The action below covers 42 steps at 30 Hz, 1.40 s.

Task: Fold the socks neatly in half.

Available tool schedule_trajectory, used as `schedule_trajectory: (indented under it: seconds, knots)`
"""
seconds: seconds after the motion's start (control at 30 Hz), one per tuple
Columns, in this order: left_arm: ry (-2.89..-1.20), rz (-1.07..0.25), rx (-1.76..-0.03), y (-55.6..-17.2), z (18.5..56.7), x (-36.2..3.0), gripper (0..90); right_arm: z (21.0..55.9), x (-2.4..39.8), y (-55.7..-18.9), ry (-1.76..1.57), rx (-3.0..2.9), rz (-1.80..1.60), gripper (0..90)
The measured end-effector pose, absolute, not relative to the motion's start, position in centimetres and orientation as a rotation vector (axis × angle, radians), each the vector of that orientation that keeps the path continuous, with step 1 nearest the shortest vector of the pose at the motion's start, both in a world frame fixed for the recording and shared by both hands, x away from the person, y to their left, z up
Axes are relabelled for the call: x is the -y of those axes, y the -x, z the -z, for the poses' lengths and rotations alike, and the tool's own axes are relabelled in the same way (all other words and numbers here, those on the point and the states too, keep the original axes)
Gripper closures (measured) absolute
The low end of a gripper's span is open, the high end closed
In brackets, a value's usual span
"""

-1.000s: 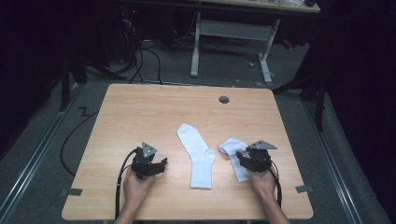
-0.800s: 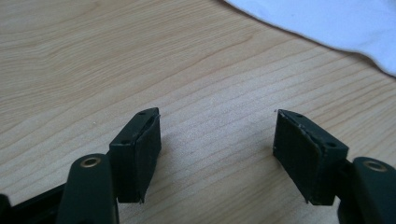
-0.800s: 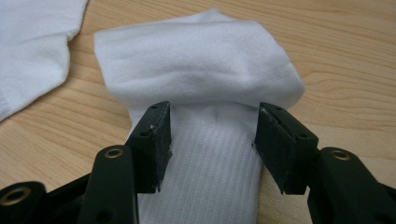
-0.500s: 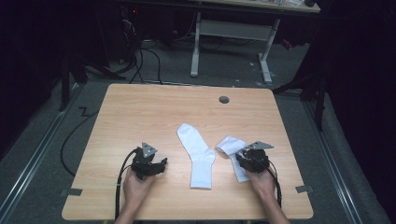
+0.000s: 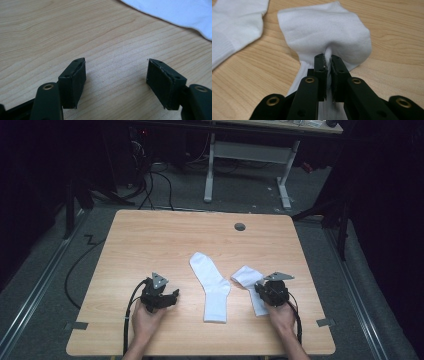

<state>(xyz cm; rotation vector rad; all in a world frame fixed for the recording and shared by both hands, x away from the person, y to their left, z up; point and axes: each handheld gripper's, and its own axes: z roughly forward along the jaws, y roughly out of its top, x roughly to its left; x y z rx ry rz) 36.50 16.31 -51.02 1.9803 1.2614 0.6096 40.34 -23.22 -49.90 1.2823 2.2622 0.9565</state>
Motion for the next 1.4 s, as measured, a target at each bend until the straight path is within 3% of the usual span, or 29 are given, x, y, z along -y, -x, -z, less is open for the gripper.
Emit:
schedule_trajectory:
  seconds: [0.87,1.4]
  knots:
    - [-1.978,-0.612,-1.266,-36.5,51.0,-16.3,32.6,43.1,22.3,-39.6,-1.169,-2.194,-1.159,84.8]
    - [-1.975,-0.61,-1.267,-36.6,51.0,-16.3,32.9,42.0,22.2,-39.9,-1.18,-2.172,-1.174,84.8]
